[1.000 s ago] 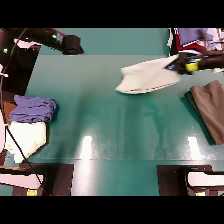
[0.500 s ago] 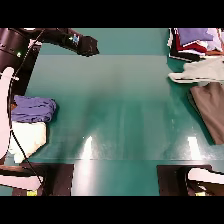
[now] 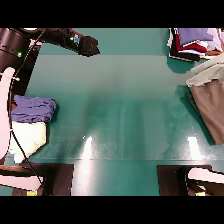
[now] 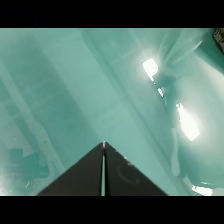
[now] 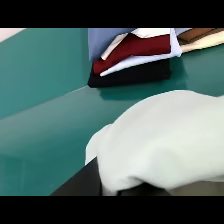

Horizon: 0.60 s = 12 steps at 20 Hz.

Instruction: Fold the shirts.

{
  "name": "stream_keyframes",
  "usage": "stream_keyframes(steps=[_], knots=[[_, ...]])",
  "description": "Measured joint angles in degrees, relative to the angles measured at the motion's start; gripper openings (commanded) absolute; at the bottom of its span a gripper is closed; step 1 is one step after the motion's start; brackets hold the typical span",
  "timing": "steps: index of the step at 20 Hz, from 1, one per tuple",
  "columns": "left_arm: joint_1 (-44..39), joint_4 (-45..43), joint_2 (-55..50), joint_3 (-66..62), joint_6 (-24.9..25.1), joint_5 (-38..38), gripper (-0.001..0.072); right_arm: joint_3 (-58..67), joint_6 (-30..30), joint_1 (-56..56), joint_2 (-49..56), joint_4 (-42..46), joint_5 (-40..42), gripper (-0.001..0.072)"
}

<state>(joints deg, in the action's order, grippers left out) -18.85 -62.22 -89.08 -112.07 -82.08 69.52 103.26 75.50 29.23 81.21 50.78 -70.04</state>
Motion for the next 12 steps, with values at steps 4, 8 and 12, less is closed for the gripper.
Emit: stream_keyframes(steps=[4, 8, 12], knots=[[0.0, -0.3, 0.0, 0.0, 0.0, 0.5, 0.0024, 2.9, 0.0, 0.1, -0.6, 2.4, -5.5, 0.0016], [0.0, -1.0, 0.0, 0.0, 0.0, 1.5, 0.0025, 3.4, 1.1, 0.2, -2.5, 7.2, -10.6, 0.0016], [0.0, -1.4, 0.0, 0.0, 0.4, 1.9, 0.0024, -2.0, 3.5, 2.6, -7.4, 13.8, -12.9, 0.0017]])
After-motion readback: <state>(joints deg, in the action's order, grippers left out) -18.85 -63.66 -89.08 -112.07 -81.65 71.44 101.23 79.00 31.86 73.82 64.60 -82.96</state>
